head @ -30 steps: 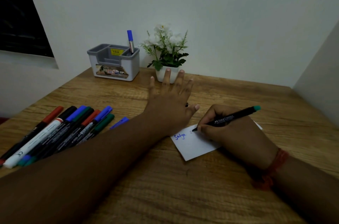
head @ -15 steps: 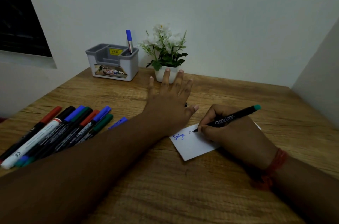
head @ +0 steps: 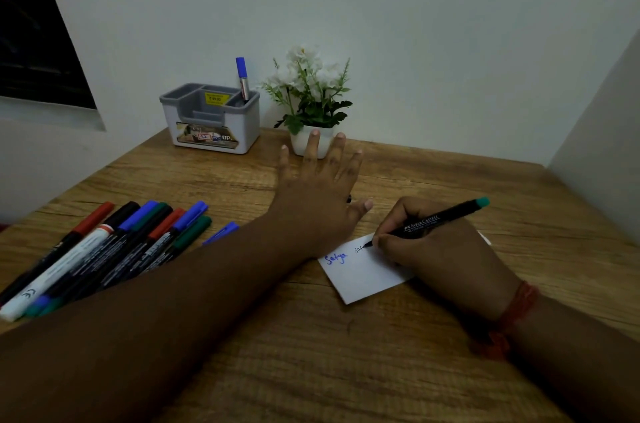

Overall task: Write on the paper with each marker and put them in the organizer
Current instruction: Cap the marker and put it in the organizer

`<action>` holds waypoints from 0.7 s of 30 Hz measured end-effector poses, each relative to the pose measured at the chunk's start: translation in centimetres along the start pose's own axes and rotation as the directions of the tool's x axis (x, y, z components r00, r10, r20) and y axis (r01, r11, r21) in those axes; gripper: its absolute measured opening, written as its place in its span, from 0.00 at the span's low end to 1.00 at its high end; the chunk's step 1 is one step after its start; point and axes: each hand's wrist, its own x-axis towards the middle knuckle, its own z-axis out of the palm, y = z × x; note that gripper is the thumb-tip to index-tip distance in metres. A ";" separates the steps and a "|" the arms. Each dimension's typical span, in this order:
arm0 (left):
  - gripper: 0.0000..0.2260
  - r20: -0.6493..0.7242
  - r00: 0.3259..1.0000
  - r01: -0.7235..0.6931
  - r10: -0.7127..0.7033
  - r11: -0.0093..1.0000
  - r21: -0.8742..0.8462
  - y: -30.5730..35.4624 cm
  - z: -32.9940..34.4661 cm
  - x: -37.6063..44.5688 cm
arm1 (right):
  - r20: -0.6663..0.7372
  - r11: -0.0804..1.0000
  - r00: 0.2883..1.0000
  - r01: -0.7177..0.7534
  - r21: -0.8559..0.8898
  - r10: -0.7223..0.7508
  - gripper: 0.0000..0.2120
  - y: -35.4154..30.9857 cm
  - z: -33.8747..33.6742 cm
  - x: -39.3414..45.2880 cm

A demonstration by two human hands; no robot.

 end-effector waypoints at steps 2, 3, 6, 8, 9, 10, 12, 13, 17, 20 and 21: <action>0.34 -0.005 1.000 0.002 -0.002 1.000 0.002 0.0 0.1 0.0 | 0.000 1.000 1.000 0.001 -0.015 -0.001 0.03 0.0 0.0 0.0; 0.34 -0.005 1.000 0.002 -0.002 1.000 0.004 0.0 0.1 0.0 | 0.002 1.000 1.000 0.002 -0.024 -0.002 0.03 0.0 0.0 -0.1; 0.33 -0.006 1.000 -0.002 0.002 1.000 0.011 -0.1 0.3 0.1 | 0.016 1.000 1.000 0.005 -0.013 -0.005 0.03 0.0 0.0 -0.1; 0.34 -0.018 1.000 -0.006 0.006 1.000 0.016 -0.1 0.4 0.1 | 0.007 1.000 1.000 -0.006 -0.002 0.006 0.03 0.0 -0.1 -0.1; 0.34 -0.022 1.000 -0.007 0.007 1.000 0.019 -0.1 0.4 0.1 | -0.004 1.000 1.000 -0.013 0.002 0.013 0.03 0.0 -0.1 0.0; 0.34 -0.023 1.000 -0.007 0.007 1.000 0.018 -0.2 0.4 0.1 | -0.011 1.000 1.000 -0.019 0.004 0.019 0.03 0.0 0.0 0.0; 0.34 -0.018 1.000 -0.007 0.007 1.000 0.008 -0.1 0.4 0.1 | -0.013 1.000 1.000 -0.021 0.011 0.021 0.03 0.0 0.0 0.1; 0.34 -0.016 1.000 -0.008 0.008 1.000 0.005 -0.1 0.3 0.1 | -0.011 1.000 1.000 -0.021 0.012 0.021 0.03 0.0 0.1 0.1; 0.34 -0.013 1.000 -0.008 0.008 1.000 0.002 0.0 0.2 0.1 | -0.014 1.000 1.000 -0.021 -0.018 0.021 0.04 0.0 0.0 0.0; 0.33 -0.010 1.000 -0.006 0.007 1.000 0.009 -0.1 0.3 0.1 | -0.012 1.000 1.000 -0.015 -0.008 0.014 0.04 0.1 0.0 0.0; 0.33 -0.007 1.000 -0.006 0.006 1.000 0.010 -0.1 0.4 0.1 | -0.010 1.000 1.000 -0.013 -0.008 0.013 0.04 0.2 0.0 0.0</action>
